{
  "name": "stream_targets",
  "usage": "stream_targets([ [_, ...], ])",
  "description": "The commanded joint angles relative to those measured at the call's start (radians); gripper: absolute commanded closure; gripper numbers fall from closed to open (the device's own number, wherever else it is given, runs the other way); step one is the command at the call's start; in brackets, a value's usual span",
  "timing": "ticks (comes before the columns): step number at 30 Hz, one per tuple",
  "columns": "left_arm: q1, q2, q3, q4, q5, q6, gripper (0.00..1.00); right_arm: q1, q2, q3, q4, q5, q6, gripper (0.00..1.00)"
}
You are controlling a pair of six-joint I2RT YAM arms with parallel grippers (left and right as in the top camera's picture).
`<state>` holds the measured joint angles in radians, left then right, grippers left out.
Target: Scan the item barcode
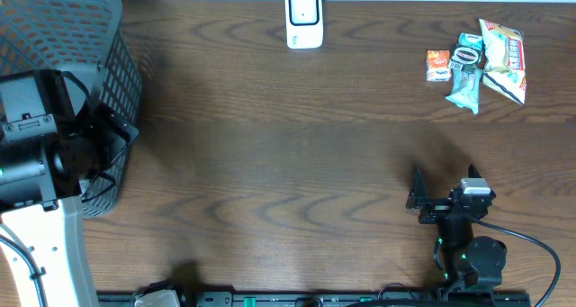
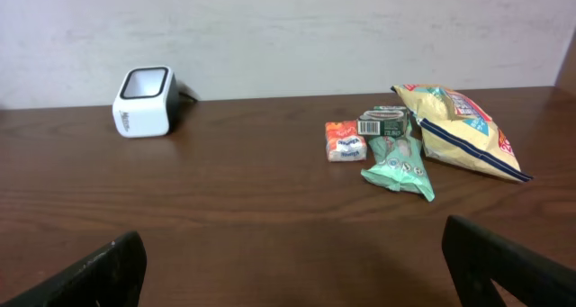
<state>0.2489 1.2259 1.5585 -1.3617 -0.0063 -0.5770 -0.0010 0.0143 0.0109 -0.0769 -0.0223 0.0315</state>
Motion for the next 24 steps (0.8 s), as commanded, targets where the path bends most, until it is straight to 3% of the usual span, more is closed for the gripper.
stream_targets([
  [1,0.005,-0.005,0.011,-0.003,-0.006,-0.004,0.02,-0.004,-0.009,-0.005,-0.002,0.016,-0.029,0.01],
  [24,0.005,-0.005,0.011,-0.003,-0.006,-0.004,0.02,-0.004,-0.009,-0.005,-0.002,0.013,0.013,0.01],
])
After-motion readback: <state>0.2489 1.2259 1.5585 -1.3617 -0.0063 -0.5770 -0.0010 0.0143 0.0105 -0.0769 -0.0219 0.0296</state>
